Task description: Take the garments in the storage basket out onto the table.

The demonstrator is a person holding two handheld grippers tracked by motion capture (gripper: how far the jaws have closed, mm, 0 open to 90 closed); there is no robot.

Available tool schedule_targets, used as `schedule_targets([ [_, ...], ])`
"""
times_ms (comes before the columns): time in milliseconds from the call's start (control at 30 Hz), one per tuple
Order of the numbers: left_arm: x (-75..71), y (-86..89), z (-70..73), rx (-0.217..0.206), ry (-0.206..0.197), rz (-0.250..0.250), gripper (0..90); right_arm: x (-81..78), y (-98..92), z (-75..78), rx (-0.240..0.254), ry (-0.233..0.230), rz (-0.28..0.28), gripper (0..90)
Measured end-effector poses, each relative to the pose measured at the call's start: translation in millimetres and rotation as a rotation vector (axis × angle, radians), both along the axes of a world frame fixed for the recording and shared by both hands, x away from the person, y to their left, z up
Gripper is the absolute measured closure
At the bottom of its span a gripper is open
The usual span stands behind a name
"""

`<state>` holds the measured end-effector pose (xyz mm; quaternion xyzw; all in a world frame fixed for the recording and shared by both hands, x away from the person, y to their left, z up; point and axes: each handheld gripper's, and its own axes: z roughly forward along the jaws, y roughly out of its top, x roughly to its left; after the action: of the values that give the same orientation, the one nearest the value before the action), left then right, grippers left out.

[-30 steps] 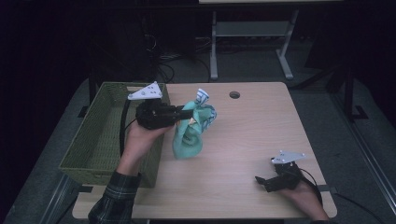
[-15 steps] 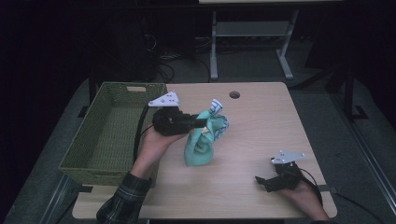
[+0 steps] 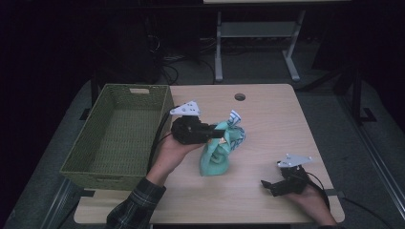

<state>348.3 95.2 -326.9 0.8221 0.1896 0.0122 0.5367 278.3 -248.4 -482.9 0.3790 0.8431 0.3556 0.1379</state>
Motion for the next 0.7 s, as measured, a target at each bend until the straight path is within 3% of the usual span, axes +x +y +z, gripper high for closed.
schedule_targets([
  [367, -2.4, -27.5, -20.1, 0.007, 0.051, -0.064, 76.6, 0.0, 0.0, 0.0, 0.000, 0.000, 0.000, 1.4],
  [700, 2.1, -43.0, -47.1, 0.059, 0.076, -0.096, 76.4, 0.2, -0.3, -0.1, -0.003, -0.003, 0.003, 1.4],
])
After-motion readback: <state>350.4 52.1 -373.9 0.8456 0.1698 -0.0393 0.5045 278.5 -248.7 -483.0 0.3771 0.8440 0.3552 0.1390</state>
